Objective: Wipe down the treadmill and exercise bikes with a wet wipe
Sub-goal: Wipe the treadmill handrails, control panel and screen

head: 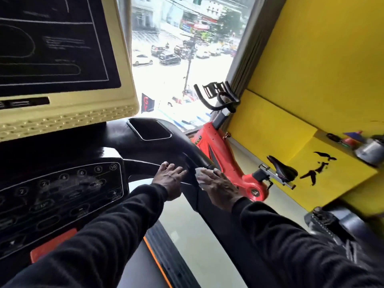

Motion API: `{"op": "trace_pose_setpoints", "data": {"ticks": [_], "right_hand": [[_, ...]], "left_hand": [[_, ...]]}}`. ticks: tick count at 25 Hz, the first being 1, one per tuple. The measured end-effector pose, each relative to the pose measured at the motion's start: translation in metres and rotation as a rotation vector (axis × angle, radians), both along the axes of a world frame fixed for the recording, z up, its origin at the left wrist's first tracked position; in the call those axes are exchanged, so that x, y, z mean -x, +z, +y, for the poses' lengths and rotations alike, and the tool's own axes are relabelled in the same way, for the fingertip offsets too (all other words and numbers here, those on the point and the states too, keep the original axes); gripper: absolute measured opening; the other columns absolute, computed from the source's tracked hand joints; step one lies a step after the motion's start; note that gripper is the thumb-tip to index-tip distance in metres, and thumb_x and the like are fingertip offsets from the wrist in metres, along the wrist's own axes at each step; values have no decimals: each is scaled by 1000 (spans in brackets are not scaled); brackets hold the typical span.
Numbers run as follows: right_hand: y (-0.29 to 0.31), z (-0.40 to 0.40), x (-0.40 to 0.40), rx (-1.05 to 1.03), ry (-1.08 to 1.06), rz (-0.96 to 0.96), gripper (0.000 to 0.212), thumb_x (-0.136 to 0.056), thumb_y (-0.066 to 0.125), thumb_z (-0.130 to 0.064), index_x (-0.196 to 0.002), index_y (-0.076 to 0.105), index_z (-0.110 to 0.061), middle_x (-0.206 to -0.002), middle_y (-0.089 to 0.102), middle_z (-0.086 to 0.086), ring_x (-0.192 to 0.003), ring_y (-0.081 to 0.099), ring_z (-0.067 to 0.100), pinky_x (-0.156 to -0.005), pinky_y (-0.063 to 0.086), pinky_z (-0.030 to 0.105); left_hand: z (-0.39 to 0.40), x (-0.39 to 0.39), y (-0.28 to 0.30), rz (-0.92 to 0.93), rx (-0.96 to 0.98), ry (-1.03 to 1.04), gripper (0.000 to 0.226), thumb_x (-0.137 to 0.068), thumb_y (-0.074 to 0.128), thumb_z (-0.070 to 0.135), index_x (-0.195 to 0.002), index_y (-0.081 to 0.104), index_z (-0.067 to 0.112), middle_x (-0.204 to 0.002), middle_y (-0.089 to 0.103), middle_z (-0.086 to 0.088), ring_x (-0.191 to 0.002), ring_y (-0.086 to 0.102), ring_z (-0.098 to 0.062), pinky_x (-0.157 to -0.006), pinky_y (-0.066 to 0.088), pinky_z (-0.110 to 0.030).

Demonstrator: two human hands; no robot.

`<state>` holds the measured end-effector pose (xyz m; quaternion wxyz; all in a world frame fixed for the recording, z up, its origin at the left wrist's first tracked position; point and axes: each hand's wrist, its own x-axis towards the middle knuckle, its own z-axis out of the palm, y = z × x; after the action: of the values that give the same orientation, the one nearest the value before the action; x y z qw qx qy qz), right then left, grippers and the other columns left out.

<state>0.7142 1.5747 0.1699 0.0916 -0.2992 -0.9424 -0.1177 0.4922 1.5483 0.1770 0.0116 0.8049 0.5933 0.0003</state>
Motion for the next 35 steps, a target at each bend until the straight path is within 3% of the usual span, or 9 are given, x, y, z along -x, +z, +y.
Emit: {"op": "trace_pose_setpoints", "data": {"ticks": [4,9,12,14,19,23,27,31,35], "right_hand": [[-14,-22,-17,25,-86,131,23,-99,45,-15,-113,64,-16,-126,57,-4,-118,55,21,-92,48,39],[-9,-28,14,-85,-322,43,42,-87,41,-13,-123,62,-15,-135,55,0,-121,49,25,-94,40,40],[-21,-52,10,-158,-353,143,31,-86,42,-12,-98,70,-16,-111,63,0,-99,55,25,-80,43,38],[-31,-70,14,-168,-452,355,21,-85,52,-9,-85,71,-18,-96,64,-2,-88,54,22,-75,48,37],[-72,-98,60,190,-847,1231,6,-80,56,-6,-77,59,-11,-81,52,2,-80,49,18,-74,45,34],[-76,-99,96,490,-1142,1879,22,-80,73,-21,-73,52,-15,-75,59,4,-71,53,12,-64,43,20],[-72,-75,112,548,-1208,2331,28,-69,84,-30,-67,58,-22,-69,64,-1,-69,60,11,-71,52,32],[-73,-49,126,342,-1270,2426,19,-76,79,-22,-70,61,-20,-72,67,-1,-69,62,10,-71,52,32],[-67,-33,143,187,-1249,2362,8,-80,76,-20,-77,69,-21,-82,70,0,-76,66,9,-74,53,27]], "left_hand": [[4,5,-4,17,-29,-85,65,-92,47,38,-152,28,23,-148,40,4,-135,35,-24,-117,13,-40],[9,9,-4,52,-20,-143,67,-93,46,40,-154,23,21,-151,37,4,-132,37,-25,-110,21,-41],[7,9,-3,85,-19,-167,66,-97,43,41,-155,19,24,-157,31,7,-132,37,-25,-108,24,-42],[12,7,0,88,-9,-158,64,-98,41,47,-155,19,26,-156,31,9,-132,37,-24,-106,26,-42],[24,2,1,62,15,-158,58,-97,47,51,-148,35,26,-146,44,8,-127,44,-24,-99,34,-41],[32,-3,2,-49,-34,-217,32,-91,60,41,-115,56,21,-117,58,-1,-107,57,-32,-84,47,-43],[43,-13,0,-138,-8,-226,29,-88,65,40,-105,57,17,-109,59,-4,-102,58,-32,-81,48,-44],[48,-17,-3,-283,-94,-314,26,-82,72,28,-96,54,16,-103,55,-8,-98,50,-34,-81,44,-44],[50,-12,-9,-226,-161,-488,68,-82,70,25,-144,41,22,-145,35,-9,-140,24,-30,-113,22,-60]]}}
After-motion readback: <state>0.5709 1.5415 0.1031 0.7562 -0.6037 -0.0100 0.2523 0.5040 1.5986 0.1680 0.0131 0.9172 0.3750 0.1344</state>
